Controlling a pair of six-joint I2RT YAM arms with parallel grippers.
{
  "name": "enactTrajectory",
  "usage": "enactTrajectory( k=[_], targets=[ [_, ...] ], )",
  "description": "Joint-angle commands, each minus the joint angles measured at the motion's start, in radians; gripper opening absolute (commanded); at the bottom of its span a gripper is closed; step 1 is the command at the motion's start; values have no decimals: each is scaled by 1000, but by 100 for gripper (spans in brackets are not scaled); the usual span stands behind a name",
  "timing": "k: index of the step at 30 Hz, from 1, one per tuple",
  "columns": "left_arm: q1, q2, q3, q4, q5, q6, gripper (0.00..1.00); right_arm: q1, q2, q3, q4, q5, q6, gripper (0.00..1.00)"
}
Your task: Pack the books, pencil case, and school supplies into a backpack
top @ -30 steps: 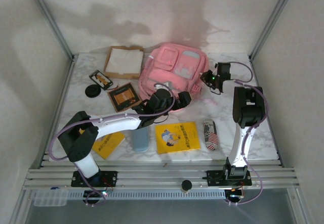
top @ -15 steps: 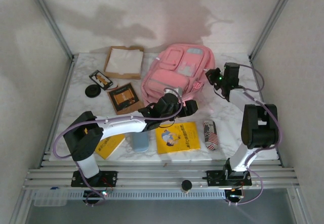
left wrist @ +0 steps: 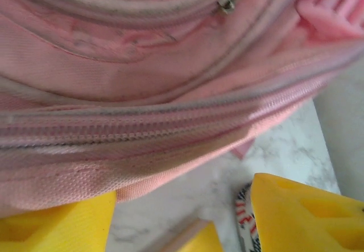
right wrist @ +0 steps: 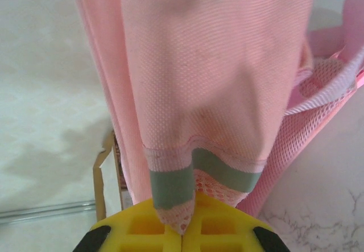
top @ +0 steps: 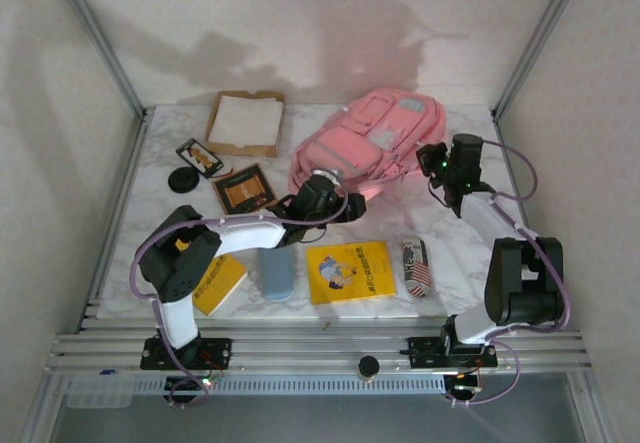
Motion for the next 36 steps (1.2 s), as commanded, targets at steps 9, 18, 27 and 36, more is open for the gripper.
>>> enactTrajectory(
  k=[9, 18, 27, 36],
  targets=[
    [-122, -217, -69, -24, -66, -67, 63, 138, -111, -23, -92, 26, 248, 0],
    [-234, -26, 224, -268, -188, -15, 59, 150, -138, -3, -126, 44, 323, 0],
    [-226, 114, 365, -363, -324, 141, 55, 152, -126, 28, -150, 16, 370, 0],
    [-189, 202, 463, -334, -327, 176, 50, 162, -132, 31, -154, 32, 385, 0]
  ],
)
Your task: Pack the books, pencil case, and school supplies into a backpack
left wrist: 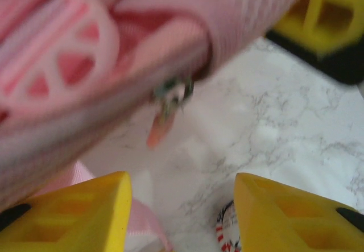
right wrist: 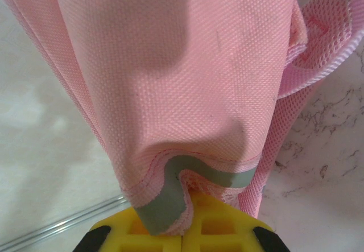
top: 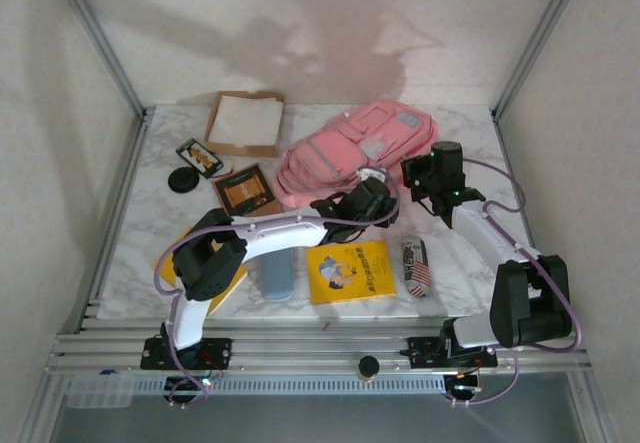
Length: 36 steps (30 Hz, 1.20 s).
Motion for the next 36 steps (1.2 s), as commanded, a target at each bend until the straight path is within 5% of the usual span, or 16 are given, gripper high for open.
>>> enactTrajectory(
  k=[1, 15, 26, 36],
  targets=[
    [20, 21, 36, 24, -15, 35, 50, 20, -34, 46, 18, -45, 29, 0],
    [48, 86, 114, 129, 6, 31, 37, 22, -23, 58, 23, -31, 43, 0],
    [60, 36, 66, 142, -23, -2, 0, 22, 0, 76, 25, -16, 25, 0],
    [62, -93, -109, 121, -23, -57, 0, 4, 2, 98, 13, 13, 6, 0]
  ],
)
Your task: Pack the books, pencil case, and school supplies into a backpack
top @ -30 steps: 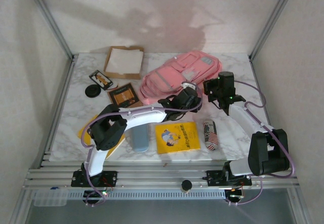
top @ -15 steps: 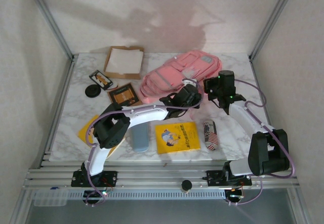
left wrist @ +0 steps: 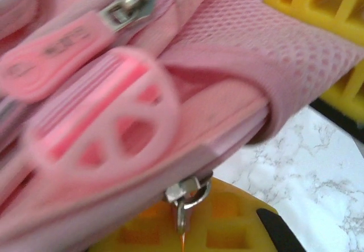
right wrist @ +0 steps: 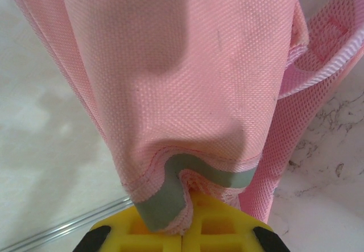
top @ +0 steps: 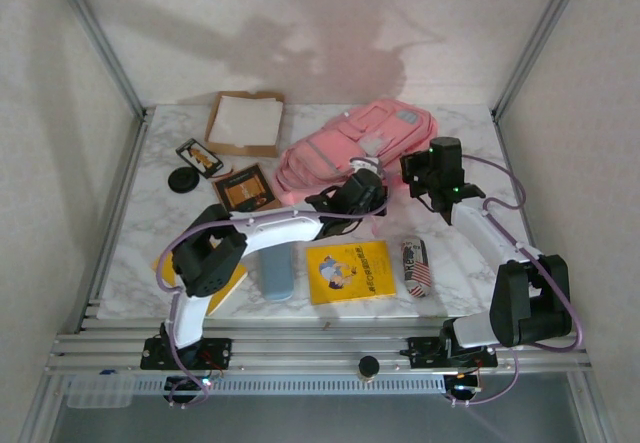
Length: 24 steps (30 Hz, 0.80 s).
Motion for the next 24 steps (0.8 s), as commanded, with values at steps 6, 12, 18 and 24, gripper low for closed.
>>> enactTrajectory(
  k=[6, 12, 18, 24],
  targets=[
    [31, -125, -116, -69, -23, -53, 0, -45, 17, 65, 31, -21, -31, 0],
    [36, -199, -203, -95, 39, -26, 0, -101, 84, 118, 0, -71, -116, 0],
    [53, -249, -238, -130, 82, -47, 0, -158, 169, 160, -8, -79, -216, 0],
    [47, -185, -150, -76, 170, -28, 0, -147, 187, 165, -24, -136, -314, 23]
  ],
)
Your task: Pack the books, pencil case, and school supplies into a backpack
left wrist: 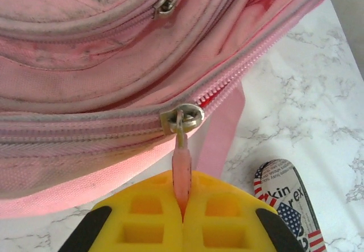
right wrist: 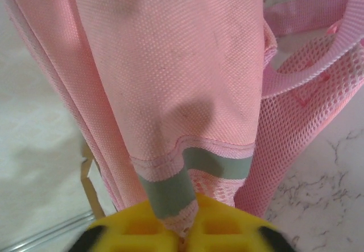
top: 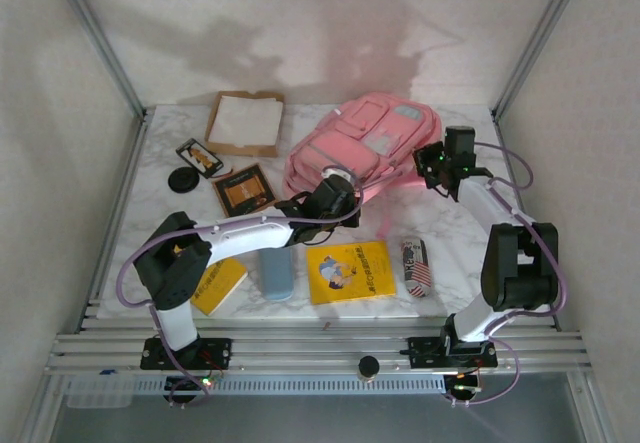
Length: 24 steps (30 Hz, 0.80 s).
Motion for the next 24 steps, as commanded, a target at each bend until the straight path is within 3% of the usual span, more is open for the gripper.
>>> enactTrajectory(
  k=[1, 6, 10, 13, 18, 24],
  targets=[
    [4, 29, 95, 8, 38, 9, 0, 3, -22, 12, 34, -47, -92, 36],
    [4, 66, 144, 9, 18, -3, 0, 2, -115, -42, -99, -39, -175, 80],
    [6, 78, 144, 13, 17, -11, 0, 21, -198, -148, -154, -74, -173, 96],
    [4, 76, 135, 26, 29, -16, 0, 61, -237, -195, -181, -88, -154, 99],
    [3, 78, 124, 40, 45, -17, 0, 172, -264, -316, -14, -117, 14, 98],
    [-1, 64, 107, 30, 43, -8, 0, 228, -155, -225, 53, -78, 58, 90]
  ],
)
